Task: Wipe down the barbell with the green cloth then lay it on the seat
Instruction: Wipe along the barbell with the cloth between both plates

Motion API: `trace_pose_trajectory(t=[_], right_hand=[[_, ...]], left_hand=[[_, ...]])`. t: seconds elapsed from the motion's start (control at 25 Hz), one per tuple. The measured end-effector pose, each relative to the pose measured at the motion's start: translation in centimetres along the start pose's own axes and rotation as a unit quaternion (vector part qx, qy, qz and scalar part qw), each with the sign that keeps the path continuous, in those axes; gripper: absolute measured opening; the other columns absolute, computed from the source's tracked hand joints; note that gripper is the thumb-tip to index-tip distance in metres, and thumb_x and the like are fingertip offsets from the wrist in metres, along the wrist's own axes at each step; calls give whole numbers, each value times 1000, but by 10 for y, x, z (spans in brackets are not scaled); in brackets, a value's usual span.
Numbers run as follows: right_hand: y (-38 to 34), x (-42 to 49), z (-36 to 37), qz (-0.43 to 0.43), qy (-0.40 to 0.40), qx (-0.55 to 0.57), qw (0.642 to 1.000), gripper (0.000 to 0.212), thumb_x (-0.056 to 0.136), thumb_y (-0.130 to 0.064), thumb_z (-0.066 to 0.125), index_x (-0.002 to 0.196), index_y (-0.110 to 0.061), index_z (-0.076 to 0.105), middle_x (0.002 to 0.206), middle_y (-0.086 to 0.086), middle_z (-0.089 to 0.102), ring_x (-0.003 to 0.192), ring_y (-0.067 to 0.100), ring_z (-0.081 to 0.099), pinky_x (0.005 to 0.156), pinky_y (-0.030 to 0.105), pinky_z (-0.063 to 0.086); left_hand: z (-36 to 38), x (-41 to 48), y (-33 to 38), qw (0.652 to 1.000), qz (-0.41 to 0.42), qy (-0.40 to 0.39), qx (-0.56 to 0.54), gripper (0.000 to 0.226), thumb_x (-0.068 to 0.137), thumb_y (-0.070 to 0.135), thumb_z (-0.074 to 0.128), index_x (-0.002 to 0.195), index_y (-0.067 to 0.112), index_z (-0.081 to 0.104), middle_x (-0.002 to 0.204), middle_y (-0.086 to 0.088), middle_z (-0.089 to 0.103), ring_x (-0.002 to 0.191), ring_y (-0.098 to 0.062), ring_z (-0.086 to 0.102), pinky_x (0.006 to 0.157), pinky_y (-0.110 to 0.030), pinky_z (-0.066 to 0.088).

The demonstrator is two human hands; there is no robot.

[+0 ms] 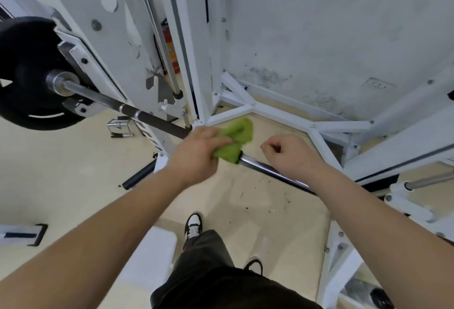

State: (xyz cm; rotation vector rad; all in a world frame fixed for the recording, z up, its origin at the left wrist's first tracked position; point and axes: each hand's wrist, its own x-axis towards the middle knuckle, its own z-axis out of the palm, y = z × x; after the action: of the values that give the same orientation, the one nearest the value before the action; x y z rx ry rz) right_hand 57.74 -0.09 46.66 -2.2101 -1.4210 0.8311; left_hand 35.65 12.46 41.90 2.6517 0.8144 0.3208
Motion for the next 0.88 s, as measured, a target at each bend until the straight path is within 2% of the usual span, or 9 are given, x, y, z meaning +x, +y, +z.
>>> trace_pose_trajectory(t=[0.16,0.24,0.32,0.48,0.52,0.6,0.68,0.8,0.88], right_hand=[[46,-37,-25,34,37,-14,999,43,91,-11,50,53,-21,35,52,-7,33,53,13,34,56,31,34],[69,-53,-38,64,46,-6,997,40,90,-8,51,54,-19,39,52,-7,36,53,15,36,59,32,36],[88,-71,-50,97,58,2,994,27,88,-4,52,63,-11,59,61,2,57,62,24,54,69,37,50],[113,-110,-67,152,55,-5,987,29,93,-10,53,108,-18,76,109,-2,74,100,21,68,95,37,56],[115,-119,-67,156,42,-7,987,34,92,-10,53,115,-21,75,112,-5,72,102,18,67,96,35,55],[122,-133,-69,169,29,7,985,41,87,-9,55,120,-24,73,114,-7,71,105,16,66,99,37,55],[131,-145,-74,173,23,-8,985,43,82,-11,58,120,-26,73,114,-7,69,108,17,65,98,40,55],[149,-161,-78,167,3,-162,972,34,78,-19,63,110,-28,73,101,-6,60,93,19,60,79,42,59],[157,-168,-73,186,24,-241,952,19,82,-27,68,101,-26,72,90,-4,52,86,19,57,68,36,56]], left_hand=[[26,-2,41,981,-172,88,2,51,74,6,56,121,19,70,112,-12,65,108,-43,54,98,-49,46],[45,-11,91,995,-61,66,-45,49,75,8,52,119,21,71,117,-9,65,114,-38,52,99,-46,46],[47,-14,103,996,26,26,-75,51,76,8,49,119,26,70,122,-3,64,117,-32,52,99,-41,46],[55,1,108,980,-161,107,-43,53,73,-1,56,122,16,69,119,-16,63,113,-45,50,99,-54,45],[65,0,127,982,-154,105,-33,52,73,0,55,122,15,69,119,-18,62,114,-45,50,101,-56,44],[82,-10,166,997,-11,46,-63,53,73,4,53,121,20,69,125,-12,61,119,-39,48,104,-48,43],[86,-8,177,992,95,-19,-86,55,73,6,53,122,28,67,132,-3,58,124,-30,46,102,-37,43],[92,6,189,997,-40,30,-62,54,76,6,57,125,28,65,128,-2,60,121,-30,47,101,-40,46],[109,2,224,998,-51,41,-19,55,75,8,57,127,24,65,125,-9,61,119,-36,49,104,-45,44]])
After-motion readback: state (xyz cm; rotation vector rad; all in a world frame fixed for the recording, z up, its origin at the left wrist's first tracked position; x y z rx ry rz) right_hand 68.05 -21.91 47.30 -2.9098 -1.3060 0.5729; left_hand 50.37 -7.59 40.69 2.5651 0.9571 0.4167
